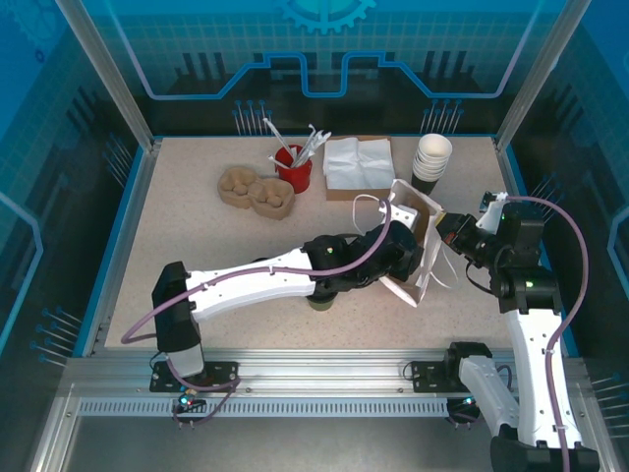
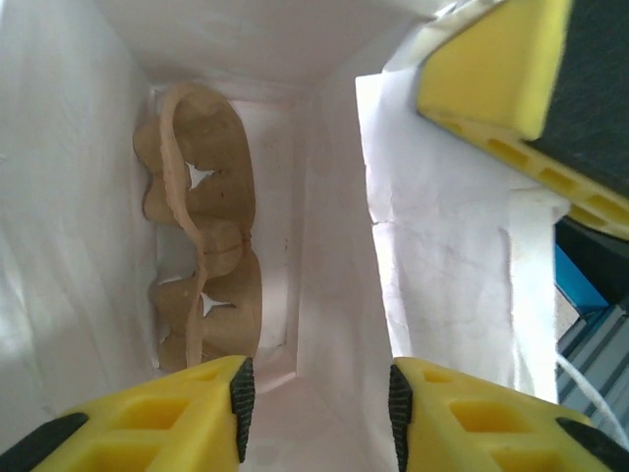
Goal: Pack the takeout coffee
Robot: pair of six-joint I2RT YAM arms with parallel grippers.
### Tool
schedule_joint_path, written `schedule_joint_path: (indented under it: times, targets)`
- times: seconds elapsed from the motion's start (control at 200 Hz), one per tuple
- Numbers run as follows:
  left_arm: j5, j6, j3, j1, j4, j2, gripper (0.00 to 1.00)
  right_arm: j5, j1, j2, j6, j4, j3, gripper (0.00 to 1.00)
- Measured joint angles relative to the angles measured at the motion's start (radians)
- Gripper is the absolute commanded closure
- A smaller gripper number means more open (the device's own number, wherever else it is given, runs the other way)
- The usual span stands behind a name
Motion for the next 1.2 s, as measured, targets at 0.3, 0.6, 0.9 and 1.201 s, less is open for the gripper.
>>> schedule_joint_path:
  times: [0.3, 0.6, 0.9, 1.201]
  targets:
    - [0.031, 0.0, 0.175, 0.017, -0.118, 0.159, 0.65, -0.016, 0.0, 0.0, 0.018, -0.032, 0.024, 1.0]
    - [0.035, -0.033, 0.177, 0.056, -0.175, 0.179, 0.71, -0.048, 0.0, 0.004, 0.023, -0.121, 0.073, 1.0]
    - [0.034, -0.08, 0.126, 0.066, -0.174, 0.186, 0.71, -0.072, 0.0, 0.0, 0.026, -0.134, 0.073, 1.0]
    - [0.049, -0.107, 0.067, 0.067, -0.158, 0.21, 0.71, -0.089, 0.0, -0.029, 0.025, -0.102, 0.064, 1.0]
